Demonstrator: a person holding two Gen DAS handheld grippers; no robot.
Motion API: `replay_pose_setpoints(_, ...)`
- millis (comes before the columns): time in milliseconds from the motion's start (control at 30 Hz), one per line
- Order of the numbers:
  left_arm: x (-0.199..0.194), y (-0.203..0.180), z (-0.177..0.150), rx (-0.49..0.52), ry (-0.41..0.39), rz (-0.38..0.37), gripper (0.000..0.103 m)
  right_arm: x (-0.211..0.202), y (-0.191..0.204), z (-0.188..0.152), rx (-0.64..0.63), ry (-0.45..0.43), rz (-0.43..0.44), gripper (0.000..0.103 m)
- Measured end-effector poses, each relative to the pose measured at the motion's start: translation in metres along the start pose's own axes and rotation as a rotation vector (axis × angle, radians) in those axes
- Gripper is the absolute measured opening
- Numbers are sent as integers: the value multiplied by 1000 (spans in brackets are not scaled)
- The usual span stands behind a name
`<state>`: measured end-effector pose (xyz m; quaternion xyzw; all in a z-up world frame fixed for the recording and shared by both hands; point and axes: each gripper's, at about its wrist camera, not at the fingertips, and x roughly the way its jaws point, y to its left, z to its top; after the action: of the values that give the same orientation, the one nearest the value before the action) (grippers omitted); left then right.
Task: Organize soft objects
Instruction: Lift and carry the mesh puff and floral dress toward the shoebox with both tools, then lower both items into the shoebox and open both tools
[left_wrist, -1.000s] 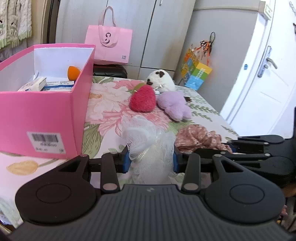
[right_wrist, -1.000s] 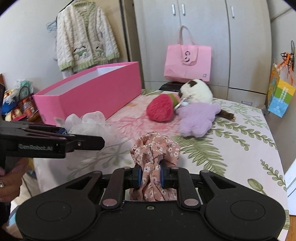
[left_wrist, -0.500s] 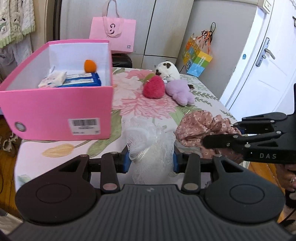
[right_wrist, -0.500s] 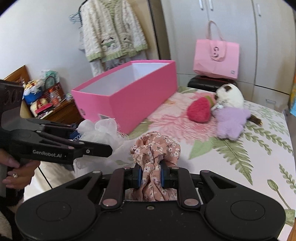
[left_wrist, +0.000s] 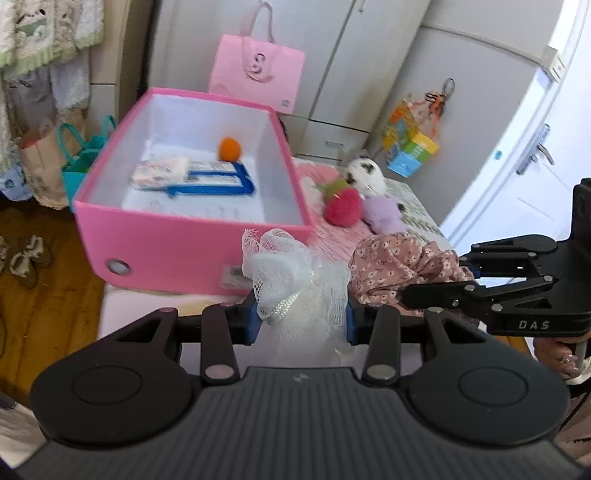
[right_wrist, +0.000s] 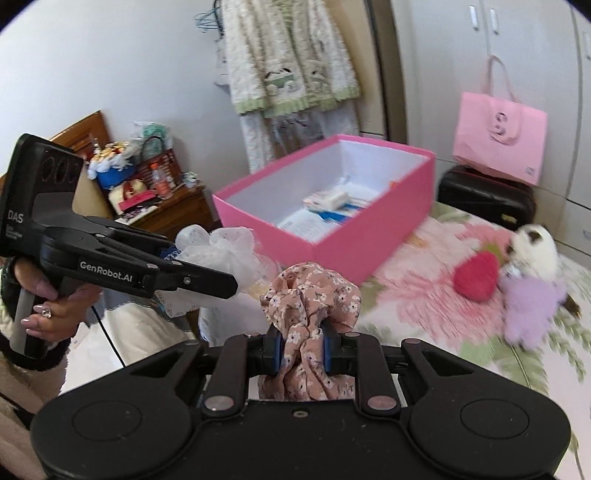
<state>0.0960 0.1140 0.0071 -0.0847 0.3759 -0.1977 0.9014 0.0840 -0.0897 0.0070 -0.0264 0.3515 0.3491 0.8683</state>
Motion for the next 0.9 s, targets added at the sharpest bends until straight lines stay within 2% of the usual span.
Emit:
replay_pose_setpoints(300,-1,17,40,69,-94,75,41,34,-3,54,10,-85,33,24)
replay_pose_setpoints(533,30,41,82,64,-137,117,41,64,-27,96,21,-149,8,27)
replay_pose_setpoints(600,43,50,93,56,-143,123,41,78,-35,108,15,-150,-11,27)
replay_pose_setpoints(700,62,69,106,-5,-185,83,41,105,-50,122,-14,-110,7,27)
replay_pose_setpoints(767,78,76,112,-1,-145,123,41,122,-60,128,-31,-82,-11,27)
replay_pose_setpoints(900,99,84,128,20,-103,123,41,145,-76,135,-42,-36,-3,27)
